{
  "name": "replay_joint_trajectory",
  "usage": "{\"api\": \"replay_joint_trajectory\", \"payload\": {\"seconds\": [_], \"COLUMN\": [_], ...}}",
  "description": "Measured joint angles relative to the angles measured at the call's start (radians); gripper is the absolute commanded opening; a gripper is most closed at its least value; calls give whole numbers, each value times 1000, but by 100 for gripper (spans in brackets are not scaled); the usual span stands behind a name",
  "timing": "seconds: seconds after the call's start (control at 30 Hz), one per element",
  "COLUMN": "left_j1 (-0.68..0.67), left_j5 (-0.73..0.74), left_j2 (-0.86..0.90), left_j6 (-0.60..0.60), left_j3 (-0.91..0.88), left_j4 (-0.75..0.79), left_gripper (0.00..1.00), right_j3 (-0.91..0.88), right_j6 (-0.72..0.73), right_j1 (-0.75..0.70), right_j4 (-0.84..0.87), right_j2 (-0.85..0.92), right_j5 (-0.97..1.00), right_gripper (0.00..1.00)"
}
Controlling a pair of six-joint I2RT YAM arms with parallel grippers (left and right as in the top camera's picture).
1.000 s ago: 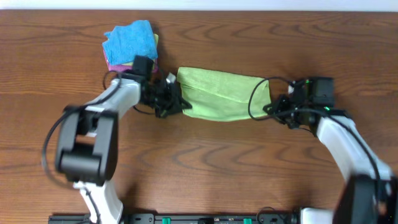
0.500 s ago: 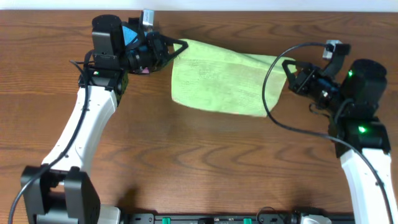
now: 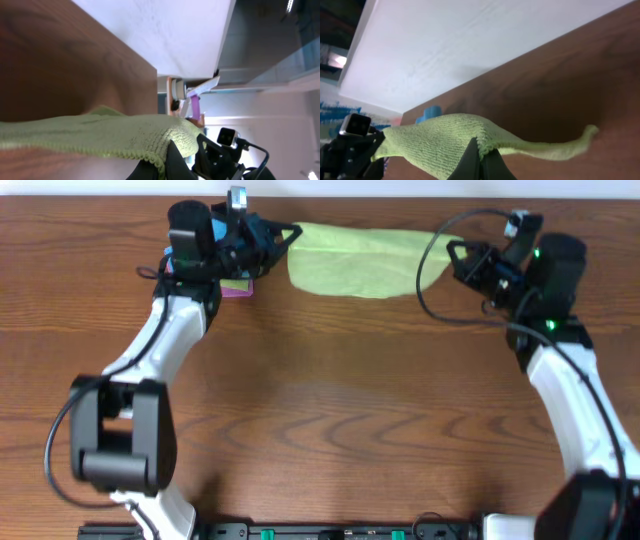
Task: Fold the cloth
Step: 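Lift the folded cloth with both grippers and lay it down flat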
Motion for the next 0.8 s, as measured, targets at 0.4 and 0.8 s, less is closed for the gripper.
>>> {"api": "replay_joint_trajectory", "payload": {"seconds": [0.4, 0.8], "left_j1": [16, 24], "left_j5": [114, 201], "left_j2": [122, 122], "left_j6": [6, 483], "left_j3": [246, 253], "left_j4": [-133, -917], "left_gripper": [6, 6], "right_j3": [222, 229], "right_j6": [-44, -255], "right_j1": [0, 0], "right_j4": [-242, -692], "right_j2": [127, 109], "right_j5": [-3, -8], "right_gripper": [1, 1]}}
